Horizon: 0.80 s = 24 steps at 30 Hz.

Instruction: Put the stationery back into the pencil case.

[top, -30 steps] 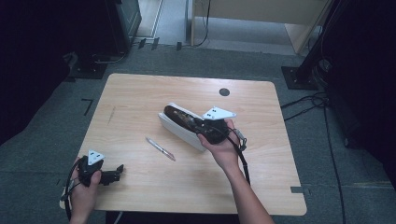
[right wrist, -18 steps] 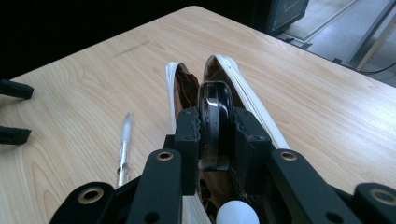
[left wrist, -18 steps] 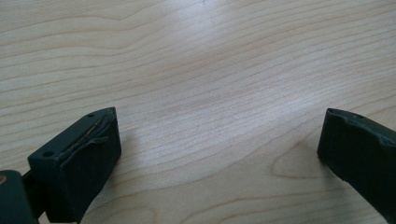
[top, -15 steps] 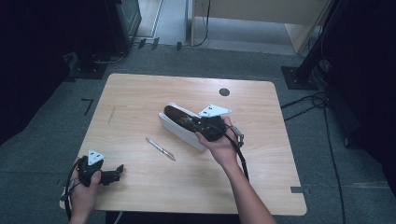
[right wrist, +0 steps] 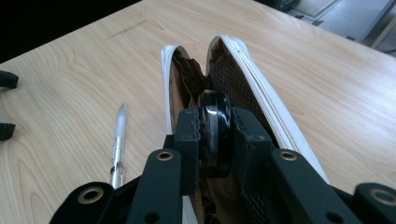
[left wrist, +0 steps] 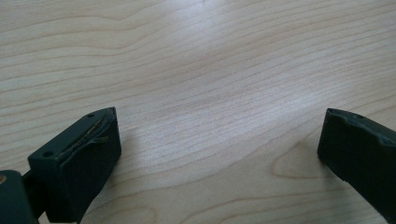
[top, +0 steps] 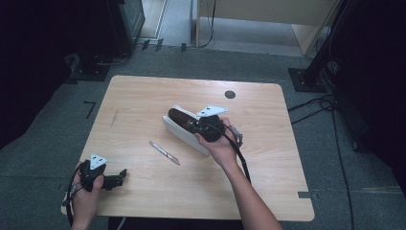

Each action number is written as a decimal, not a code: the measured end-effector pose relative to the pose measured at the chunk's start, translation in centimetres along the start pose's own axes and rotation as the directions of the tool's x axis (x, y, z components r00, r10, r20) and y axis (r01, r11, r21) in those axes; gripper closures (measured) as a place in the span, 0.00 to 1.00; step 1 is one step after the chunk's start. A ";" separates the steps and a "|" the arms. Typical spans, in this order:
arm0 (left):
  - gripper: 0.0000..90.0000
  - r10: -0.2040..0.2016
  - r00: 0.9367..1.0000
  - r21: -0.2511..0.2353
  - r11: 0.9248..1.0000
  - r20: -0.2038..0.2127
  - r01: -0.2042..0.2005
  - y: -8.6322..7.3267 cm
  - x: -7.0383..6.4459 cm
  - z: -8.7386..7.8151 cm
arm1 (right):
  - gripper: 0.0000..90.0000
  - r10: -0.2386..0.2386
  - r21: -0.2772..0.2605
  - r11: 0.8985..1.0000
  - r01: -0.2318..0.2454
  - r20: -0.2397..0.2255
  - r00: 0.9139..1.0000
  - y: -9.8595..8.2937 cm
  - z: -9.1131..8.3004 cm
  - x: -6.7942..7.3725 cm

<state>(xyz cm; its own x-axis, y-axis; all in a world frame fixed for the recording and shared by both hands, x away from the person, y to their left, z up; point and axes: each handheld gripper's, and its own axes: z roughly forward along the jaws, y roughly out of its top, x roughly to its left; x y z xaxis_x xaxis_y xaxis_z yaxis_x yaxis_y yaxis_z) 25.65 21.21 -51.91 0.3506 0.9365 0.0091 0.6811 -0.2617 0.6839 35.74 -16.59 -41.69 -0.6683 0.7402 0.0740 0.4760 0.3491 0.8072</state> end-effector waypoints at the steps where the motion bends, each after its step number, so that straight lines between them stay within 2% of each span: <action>1: 0.00 0.000 1.000 0.000 1.000 0.000 0.000 0.0 0.0 0.0 | 0.81 0.011 0.015 1.000 -0.011 0.000 1.000 0.0 0.4 -0.1; 8: 0.00 0.000 1.000 0.000 1.000 0.000 0.000 0.0 0.0 0.0 | 0.82 0.017 0.025 1.000 -0.017 0.007 1.000 0.0 0.8 -0.5; 15: 0.00 0.000 1.000 0.000 1.000 0.000 0.000 0.0 0.0 0.0 | 0.80 0.022 -0.001 1.000 -0.022 0.006 1.000 0.5 0.4 -0.5; 21: 0.00 0.001 1.000 0.000 1.000 0.000 -0.001 0.0 0.0 0.0 | 0.79 0.022 -0.052 0.998 -0.022 -0.011 1.000 0.9 -0.7 0.3; 24: 0.00 0.000 1.000 0.000 1.000 0.000 0.000 0.0 0.0 0.0 | 0.80 0.011 -0.079 0.997 -0.013 -0.028 1.000 1.1 -1.3 1.2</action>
<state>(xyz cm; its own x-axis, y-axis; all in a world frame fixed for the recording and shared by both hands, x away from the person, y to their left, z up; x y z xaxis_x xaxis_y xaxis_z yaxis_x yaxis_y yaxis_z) 25.65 21.22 -51.91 0.3507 0.9364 0.0097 0.6808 -0.2621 0.6840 34.65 -16.08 -39.95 -0.6790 0.7274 0.0995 0.4384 0.2931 0.8496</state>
